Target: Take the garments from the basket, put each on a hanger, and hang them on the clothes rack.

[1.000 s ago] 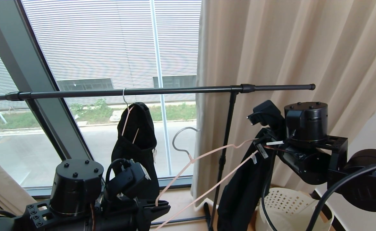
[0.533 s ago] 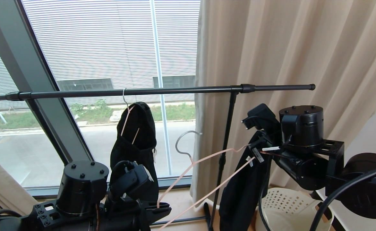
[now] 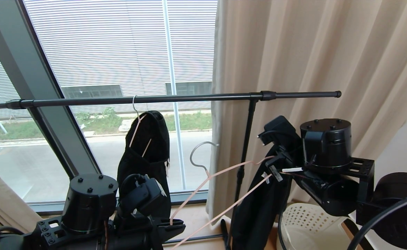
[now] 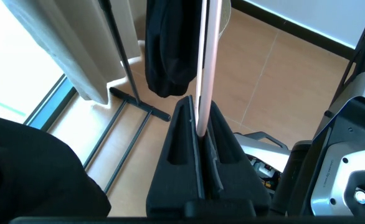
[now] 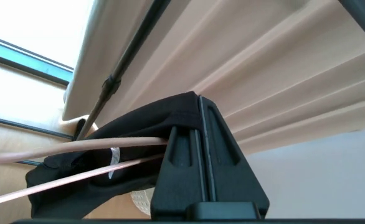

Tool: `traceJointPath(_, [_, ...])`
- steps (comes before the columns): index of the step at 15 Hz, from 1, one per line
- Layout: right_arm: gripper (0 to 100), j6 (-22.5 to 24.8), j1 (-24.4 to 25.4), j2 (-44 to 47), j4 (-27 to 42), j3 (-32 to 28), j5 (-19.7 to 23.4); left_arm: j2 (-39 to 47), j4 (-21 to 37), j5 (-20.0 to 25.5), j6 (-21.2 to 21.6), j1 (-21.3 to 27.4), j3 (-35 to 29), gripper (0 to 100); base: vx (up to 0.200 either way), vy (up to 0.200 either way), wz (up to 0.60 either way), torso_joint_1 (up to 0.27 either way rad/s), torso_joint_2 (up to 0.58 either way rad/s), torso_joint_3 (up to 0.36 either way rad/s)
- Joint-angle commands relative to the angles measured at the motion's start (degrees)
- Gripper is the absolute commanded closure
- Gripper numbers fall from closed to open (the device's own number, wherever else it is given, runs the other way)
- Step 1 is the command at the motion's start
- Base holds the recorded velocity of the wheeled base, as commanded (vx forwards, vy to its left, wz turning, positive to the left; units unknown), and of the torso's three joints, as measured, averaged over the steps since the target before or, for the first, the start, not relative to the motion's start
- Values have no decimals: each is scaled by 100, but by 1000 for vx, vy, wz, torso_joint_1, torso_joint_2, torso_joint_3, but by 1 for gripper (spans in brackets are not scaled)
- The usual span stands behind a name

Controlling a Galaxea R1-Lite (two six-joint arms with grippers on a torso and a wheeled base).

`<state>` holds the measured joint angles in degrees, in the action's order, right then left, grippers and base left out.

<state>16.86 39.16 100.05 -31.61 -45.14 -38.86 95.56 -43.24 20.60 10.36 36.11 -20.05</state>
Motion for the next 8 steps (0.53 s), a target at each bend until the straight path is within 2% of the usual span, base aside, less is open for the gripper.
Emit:
traceJointPath(1, [100,-7,136,-12,-65,23,2,15,-9,-4,1,1,1,100,0,0,0,0,0,0])
traceJointPath(8, [100,-236,663,-64,-355,146,98,15,-79,-4,1,-7,10,100,0,0,0,0,0,0])
